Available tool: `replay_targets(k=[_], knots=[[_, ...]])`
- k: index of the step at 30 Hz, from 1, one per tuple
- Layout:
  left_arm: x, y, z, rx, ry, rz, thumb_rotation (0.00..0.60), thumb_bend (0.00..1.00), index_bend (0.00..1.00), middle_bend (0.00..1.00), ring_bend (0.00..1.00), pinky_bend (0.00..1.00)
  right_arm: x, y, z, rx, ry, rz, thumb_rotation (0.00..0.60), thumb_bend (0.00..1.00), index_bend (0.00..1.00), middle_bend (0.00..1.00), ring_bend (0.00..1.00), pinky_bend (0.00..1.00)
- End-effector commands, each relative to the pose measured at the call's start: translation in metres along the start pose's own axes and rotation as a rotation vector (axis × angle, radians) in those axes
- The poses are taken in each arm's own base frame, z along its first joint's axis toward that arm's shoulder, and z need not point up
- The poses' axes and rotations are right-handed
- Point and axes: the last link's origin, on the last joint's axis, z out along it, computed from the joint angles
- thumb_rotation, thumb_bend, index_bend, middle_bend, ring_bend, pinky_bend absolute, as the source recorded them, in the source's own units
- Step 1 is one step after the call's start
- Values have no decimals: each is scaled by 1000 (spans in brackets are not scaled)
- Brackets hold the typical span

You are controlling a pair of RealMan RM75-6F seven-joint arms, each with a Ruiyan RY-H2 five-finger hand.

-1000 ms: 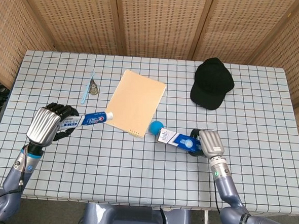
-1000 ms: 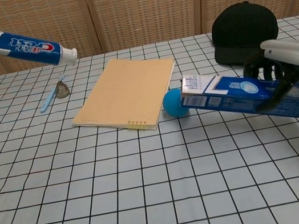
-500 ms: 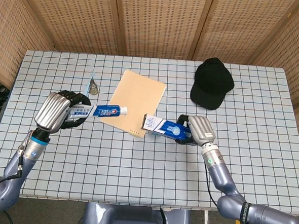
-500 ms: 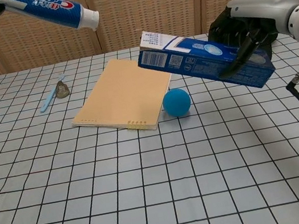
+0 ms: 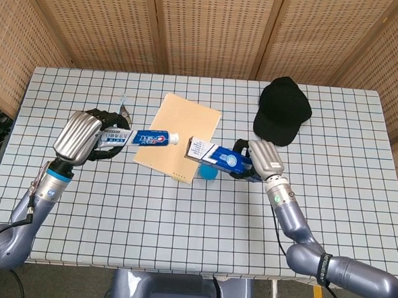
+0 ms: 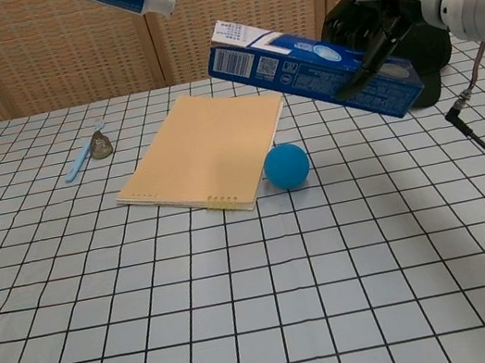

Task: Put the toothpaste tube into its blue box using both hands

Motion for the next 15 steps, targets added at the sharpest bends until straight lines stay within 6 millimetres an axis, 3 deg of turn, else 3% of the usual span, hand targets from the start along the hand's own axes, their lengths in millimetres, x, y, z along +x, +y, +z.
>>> replay_targets(k=[1, 15], knots=[[3, -1, 3, 9, -4, 0, 600, 546, 882, 551, 537, 521, 2, -1, 2, 3, 2, 4, 600, 171, 734, 581, 618, 656], [-7, -8, 12, 53, -62, -50, 600, 546, 881, 551, 537, 521, 0, -12, 5, 29, -3, 38, 600, 171, 734, 581, 618, 656]])
